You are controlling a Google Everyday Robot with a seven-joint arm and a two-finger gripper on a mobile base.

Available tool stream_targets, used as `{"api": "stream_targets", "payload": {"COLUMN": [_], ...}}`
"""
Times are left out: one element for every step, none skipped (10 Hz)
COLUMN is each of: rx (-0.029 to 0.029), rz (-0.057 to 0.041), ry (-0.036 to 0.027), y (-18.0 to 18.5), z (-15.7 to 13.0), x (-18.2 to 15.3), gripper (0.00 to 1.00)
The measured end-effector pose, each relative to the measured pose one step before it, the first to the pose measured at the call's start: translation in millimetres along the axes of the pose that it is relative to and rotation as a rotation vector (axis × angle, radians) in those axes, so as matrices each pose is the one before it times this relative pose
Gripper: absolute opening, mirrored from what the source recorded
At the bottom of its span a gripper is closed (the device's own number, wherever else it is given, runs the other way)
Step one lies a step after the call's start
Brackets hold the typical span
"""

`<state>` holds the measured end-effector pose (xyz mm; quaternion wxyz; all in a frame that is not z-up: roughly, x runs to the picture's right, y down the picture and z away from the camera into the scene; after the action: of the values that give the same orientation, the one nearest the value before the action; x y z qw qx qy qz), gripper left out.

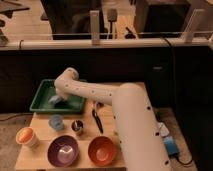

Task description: Wipe tray with sponge

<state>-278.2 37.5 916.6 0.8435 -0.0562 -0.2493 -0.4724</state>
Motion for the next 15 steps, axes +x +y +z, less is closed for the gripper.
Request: {"api": "stream_targets", "payload": {"rx": [-0.01246, -0.03110, -0.02803, -0.03179, -0.03401, -0.01519, -0.02473, -0.02261, -0.02263, -0.00997, -0.00336, 0.01171, 0.01281, 0.02400, 0.01971], "rz": [-0.01001, -0.02134, -0.00673, 0.00195, 0.00287, 0.00936, 0.02471, 0.02827, 0.03490, 0.02647, 0.02321, 0.03952, 0.02496, 0.01534, -0.00238], "ry": [0.00703, 0.01950, 0.01810, 0.02249, 0.02754, 0.01247, 0.02154, 0.01339, 0.00932, 0.00483, -0.00136, -0.00622, -0.00737, -0.00459, -0.00370], "y": [6.69, 5.35, 7.88, 10.90, 9.06, 8.04, 17.03, 16.70, 16.35, 8.26, 5.42, 2.26, -2.00, -6.98, -11.89], "z": [-3.42, -4.73, -3.72, -3.67, -4.06, -2.82, -4.57, -2.30, 1.10, 2.14, 2.28, 4.32, 4.64, 1.57, 1.52], "x": [-5.16, -5.69, 2.13, 5.54, 3.90, 4.05, 11.34, 10.54, 10.12, 7.93, 6.99, 11.21, 8.13, 6.88, 1.93], "gripper": [0.00, 0.00, 0.00, 0.00, 0.00, 0.00, 0.00, 0.00, 0.00, 0.00, 0.00, 0.00, 0.00, 0.00, 0.00]}}
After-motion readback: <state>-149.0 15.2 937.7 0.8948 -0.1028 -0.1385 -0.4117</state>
